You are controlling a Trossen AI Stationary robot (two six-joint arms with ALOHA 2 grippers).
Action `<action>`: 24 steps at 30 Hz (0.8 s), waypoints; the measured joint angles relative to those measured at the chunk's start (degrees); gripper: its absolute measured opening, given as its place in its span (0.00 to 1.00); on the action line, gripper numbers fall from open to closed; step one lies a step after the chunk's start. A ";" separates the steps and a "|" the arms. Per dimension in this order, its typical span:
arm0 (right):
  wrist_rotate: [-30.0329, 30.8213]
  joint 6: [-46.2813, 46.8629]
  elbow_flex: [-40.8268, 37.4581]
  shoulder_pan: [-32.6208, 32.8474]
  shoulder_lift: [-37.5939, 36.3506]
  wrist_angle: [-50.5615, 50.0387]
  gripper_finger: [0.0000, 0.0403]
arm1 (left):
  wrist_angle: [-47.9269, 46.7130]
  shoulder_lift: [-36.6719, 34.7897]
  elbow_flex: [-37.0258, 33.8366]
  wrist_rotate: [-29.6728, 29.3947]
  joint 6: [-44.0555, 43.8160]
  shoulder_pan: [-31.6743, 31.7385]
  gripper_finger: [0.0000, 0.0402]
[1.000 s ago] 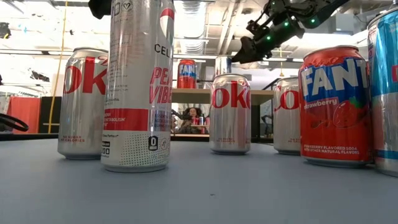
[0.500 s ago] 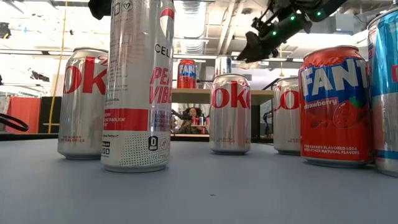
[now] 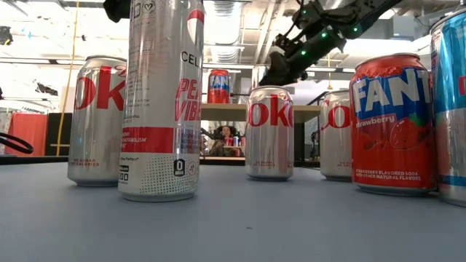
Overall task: Place canned beverage on shelf
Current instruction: Adjust the blue soda can
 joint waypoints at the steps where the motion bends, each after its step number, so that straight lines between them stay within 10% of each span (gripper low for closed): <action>1: -0.34 0.22 0.02 -0.09 0.29 0.68 0.74 | 0.00 0.00 0.00 0.00 0.00 0.00 0.83; 11: -0.20 0.41 0.09 0.07 2.18 4.68 0.80 | -0.02 0.00 0.00 -0.13 0.01 0.00 0.83; 24: 2.39 -0.58 0.07 -0.05 2.18 4.14 0.54 | -0.18 0.00 0.00 -0.12 -0.02 0.00 0.83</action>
